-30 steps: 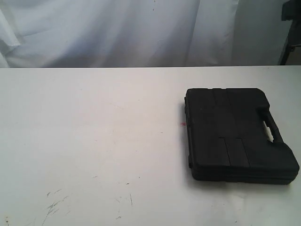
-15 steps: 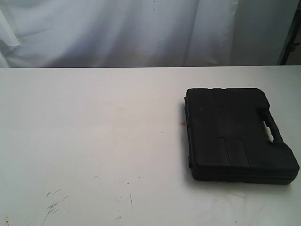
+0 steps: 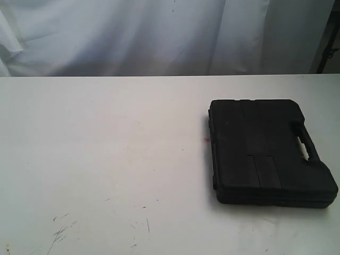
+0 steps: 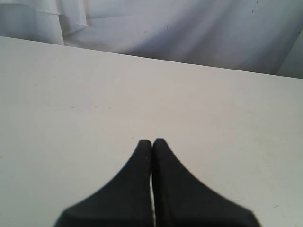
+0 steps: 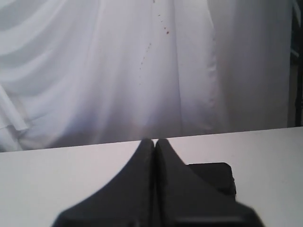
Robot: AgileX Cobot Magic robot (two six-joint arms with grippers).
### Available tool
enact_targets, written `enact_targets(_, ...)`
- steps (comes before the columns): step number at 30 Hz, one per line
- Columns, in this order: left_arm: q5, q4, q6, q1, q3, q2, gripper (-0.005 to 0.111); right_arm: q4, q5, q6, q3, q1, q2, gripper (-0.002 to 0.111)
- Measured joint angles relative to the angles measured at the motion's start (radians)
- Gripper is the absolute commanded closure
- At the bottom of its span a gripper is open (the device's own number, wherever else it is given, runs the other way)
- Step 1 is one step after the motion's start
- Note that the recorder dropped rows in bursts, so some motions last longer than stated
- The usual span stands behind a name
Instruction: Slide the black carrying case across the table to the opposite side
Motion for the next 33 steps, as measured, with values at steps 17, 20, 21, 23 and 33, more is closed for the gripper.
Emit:
enact_targets(17, 0.000, 0.000, 0.000, 0.000, 0.000, 0.000, 0.107, 0.045, -0.205, -0.052, 0.447, -0.117, -0.295, 0.108)
enact_targets(20, 0.000, 0.000, 0.000, 0.000, 0.000, 0.000, 0.107, 0.047, -0.205, -0.068, 0.488, -0.117, -0.304, 0.108)
enact_targets(21, 0.000, 0.000, 0.000, 0.000, 0.000, 0.000, 0.107, 0.046, -0.207, -0.080, 0.521, -0.117, -0.309, 0.108)
enact_targets(23, 0.000, 0.000, 0.000, 0.000, 0.000, 0.000, 0.107, 0.046, -0.207, -0.092, 0.552, -0.117, -0.309, 0.108)
enact_targets(33, 0.000, 0.000, 0.000, 0.000, 0.000, 0.000, 0.107, 0.022, -0.240, -0.119, 0.648, -0.117, -0.309, 0.108)
